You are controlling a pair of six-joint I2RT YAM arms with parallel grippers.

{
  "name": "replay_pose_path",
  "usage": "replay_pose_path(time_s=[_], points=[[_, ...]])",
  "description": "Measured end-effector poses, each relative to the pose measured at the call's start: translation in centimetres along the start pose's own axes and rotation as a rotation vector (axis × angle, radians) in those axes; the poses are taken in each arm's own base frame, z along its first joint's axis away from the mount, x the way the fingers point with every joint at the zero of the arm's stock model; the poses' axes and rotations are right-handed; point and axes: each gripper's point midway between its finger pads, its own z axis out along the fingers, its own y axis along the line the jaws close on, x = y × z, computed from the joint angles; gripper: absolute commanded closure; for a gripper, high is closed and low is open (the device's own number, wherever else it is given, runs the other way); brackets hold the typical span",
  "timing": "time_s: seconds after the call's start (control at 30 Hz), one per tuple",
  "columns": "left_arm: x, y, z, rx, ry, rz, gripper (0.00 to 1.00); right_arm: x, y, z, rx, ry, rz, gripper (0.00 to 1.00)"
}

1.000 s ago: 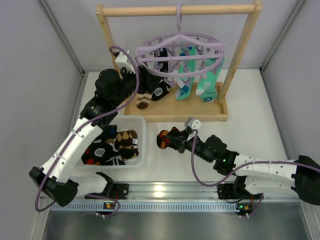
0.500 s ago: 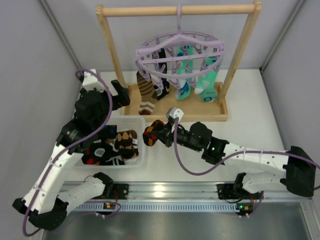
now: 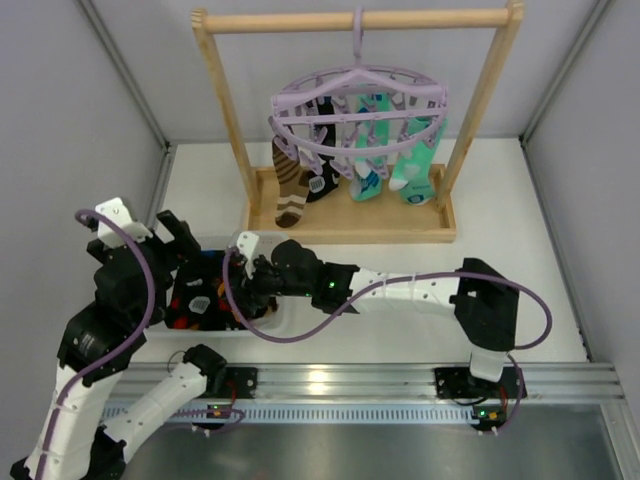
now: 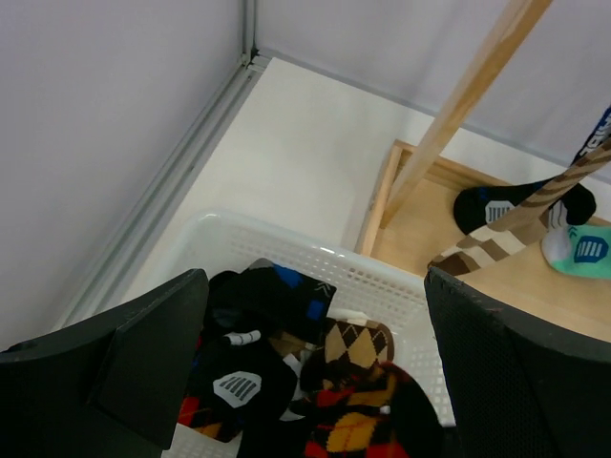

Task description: Remove the socks clipped to the hanger

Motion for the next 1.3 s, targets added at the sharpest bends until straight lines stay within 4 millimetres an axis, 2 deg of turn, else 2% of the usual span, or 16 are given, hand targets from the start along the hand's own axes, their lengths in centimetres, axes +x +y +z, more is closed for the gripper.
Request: replay_pose_path(time_s=[0.07,0.13,0.2,0.3,0.43,0.6,0.8,0.9,0.97,1.1,1.2,1.3], points=[[0.3,0.6,-0.1,-0.012,-0.004,0.008,0.02,1.0,-0.3,0.7,0.015,0.033,-0.006,0.34],[1.2,0.7,0.1,-0.019,0.01,0.025,0.02,1.8,-1.0,0.6,0.05,0.063,-0.006,0.28],[2.2,0.7,0.5,-0.027,0.028,0.045,0.02,1.6,-1.5,0.4,0.077,0.059,-0.008,0.2],[3.1,0.6,0.7,-0.022,0.048,0.059,0.02,1.0,-2.6,-1.1,0.133,0.052,-0.01,0.16],[3.8,-0.8,0.5,0.062,0.075,0.037,0.02,-0.3,-3.7,-5.1,0.211,0.018,-0.016,0.1],[6.7,-5.2,0.4,0.287,0.143,-0.001,0.02,-1.4,-4.5,-11.0,0.304,-0.047,-0.015,0.01],[10.3,-11.6,0.5,0.6,0.161,-0.076,0.02,1.0,-4.9,-18.7,0.387,-0.101,0.024,0.0],[12.2,-14.0,1.8,0.675,0.143,-0.109,0.01,0.6,-4.7,-21.6,0.403,-0.161,0.044,0.01],[13.6,-15.5,3.0,0.706,0.153,-0.098,0.02,-0.5,-4.3,-23.4,0.402,-0.222,0.055,0.01],[16.9,-18.9,7.1,0.713,0.187,-0.003,0.02,-2.0,-3.6,-25.8,0.385,-0.305,0.061,0.01],[19.8,-19.6,10.0,0.675,0.224,0.079,0.02,-2.2,-3.1,-26.6,0.366,-0.325,0.059,0.0],[20.5,-19.2,12.6,0.629,0.197,0.139,0.02,-1.2,-3.0,-26.8,0.358,-0.308,0.055,0.01]])
